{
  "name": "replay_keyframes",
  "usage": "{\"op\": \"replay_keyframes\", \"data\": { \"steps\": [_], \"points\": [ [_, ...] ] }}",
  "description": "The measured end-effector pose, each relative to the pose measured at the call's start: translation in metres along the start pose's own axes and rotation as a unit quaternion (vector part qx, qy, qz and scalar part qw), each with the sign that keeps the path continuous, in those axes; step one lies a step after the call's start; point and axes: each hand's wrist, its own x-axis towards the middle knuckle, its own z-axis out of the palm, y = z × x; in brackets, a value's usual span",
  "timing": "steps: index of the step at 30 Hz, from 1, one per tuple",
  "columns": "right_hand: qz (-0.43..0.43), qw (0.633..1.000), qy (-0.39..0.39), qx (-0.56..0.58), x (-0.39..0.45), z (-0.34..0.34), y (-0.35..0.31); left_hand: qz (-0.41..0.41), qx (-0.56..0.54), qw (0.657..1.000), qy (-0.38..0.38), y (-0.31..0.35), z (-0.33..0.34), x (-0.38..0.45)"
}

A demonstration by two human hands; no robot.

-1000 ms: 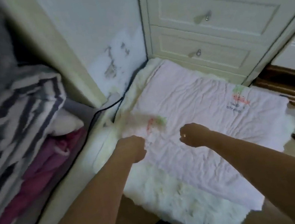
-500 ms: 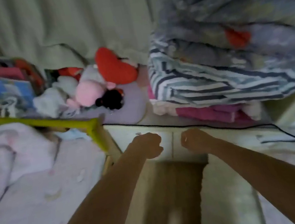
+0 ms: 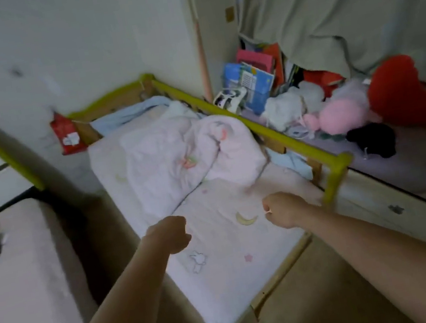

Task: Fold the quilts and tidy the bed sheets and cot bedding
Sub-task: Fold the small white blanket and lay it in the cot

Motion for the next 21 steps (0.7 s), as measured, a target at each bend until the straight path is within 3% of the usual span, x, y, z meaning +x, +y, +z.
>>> {"op": "replay_keyframes", "data": {
  "steps": [3,11,15,21],
  "points": [
    [-0.018,1.0,0.006,0.005,0.049,0.001,-0.069,-0.041,-0.023,0.999,0.028,-0.08,-0.011,0.012],
    [-0.05,0.998,0.019,-0.018,0.161,-0.01,-0.136,-0.125,-0.142,0.981,0.047,-0.177,-0.029,0.074],
    [-0.079,0.996,0.022,-0.03,0.253,-0.005,-0.172,-0.13,-0.182,0.974,0.037,-0.222,-0.031,0.134],
    [-0.062,0.997,-0.046,0.0,0.386,0.038,-0.203,-0.218,-0.34,0.915,-0.004,-0.255,0.004,0.259]
  ]
}}
